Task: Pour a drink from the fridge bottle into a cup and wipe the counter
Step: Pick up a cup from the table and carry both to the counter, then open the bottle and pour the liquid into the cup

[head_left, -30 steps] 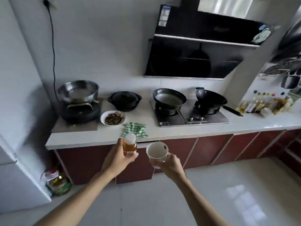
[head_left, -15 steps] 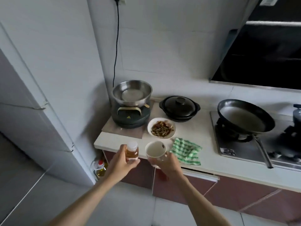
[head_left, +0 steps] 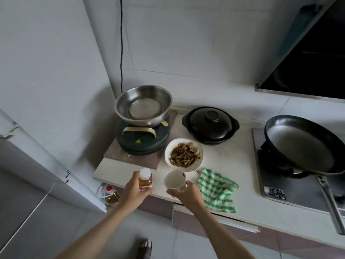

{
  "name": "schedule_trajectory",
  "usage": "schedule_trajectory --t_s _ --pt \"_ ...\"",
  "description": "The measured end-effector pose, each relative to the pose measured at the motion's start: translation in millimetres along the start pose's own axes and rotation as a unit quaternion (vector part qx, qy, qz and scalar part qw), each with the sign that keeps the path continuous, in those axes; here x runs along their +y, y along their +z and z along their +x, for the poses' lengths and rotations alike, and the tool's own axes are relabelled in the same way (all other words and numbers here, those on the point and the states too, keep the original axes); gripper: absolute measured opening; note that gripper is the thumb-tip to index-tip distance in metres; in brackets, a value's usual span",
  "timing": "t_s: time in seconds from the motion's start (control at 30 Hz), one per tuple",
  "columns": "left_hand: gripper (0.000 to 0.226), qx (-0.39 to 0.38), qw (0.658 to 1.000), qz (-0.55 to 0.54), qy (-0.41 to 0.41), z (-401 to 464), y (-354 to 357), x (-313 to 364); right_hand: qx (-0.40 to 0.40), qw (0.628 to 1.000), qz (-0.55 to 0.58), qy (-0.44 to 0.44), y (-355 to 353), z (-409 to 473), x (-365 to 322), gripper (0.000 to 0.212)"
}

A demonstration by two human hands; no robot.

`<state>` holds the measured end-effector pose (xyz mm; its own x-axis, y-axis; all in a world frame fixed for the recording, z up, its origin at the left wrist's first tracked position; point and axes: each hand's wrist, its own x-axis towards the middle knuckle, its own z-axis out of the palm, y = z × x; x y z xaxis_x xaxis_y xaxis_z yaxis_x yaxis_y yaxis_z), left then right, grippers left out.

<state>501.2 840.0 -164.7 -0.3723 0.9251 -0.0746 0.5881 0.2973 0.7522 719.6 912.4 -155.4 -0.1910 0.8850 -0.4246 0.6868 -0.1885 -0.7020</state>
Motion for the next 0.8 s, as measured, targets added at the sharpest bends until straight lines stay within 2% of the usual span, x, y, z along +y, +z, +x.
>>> schedule_trajectory --t_s 0.2,0.43,0.53,0.73,0.8 --pt "0.058 -0.045 0.999 -0.016 -0.017 39.9 34.8 -8.6 0.016 0.999 -0.003 0.035 9.4 16.0 7.0 0.084" --pt "0.056 -0.039 0.999 -0.031 0.015 62.6 48.7 -13.0 0.051 0.997 0.024 0.045 18.8 31.5 7.4 0.098" --pt "0.055 -0.053 0.997 -0.053 0.019 62.3 50.6 -16.5 0.044 0.996 0.024 0.081 28.0 34.5 9.0 0.105" --pt "0.053 -0.093 0.994 -0.053 0.012 69.5 49.5 -20.3 0.045 0.989 0.042 0.133 50.0 27.7 0.6 0.088" --pt "0.053 -0.110 0.992 -0.048 0.030 70.5 49.1 -19.2 0.037 0.989 0.013 0.145 47.1 24.0 -2.6 0.095"
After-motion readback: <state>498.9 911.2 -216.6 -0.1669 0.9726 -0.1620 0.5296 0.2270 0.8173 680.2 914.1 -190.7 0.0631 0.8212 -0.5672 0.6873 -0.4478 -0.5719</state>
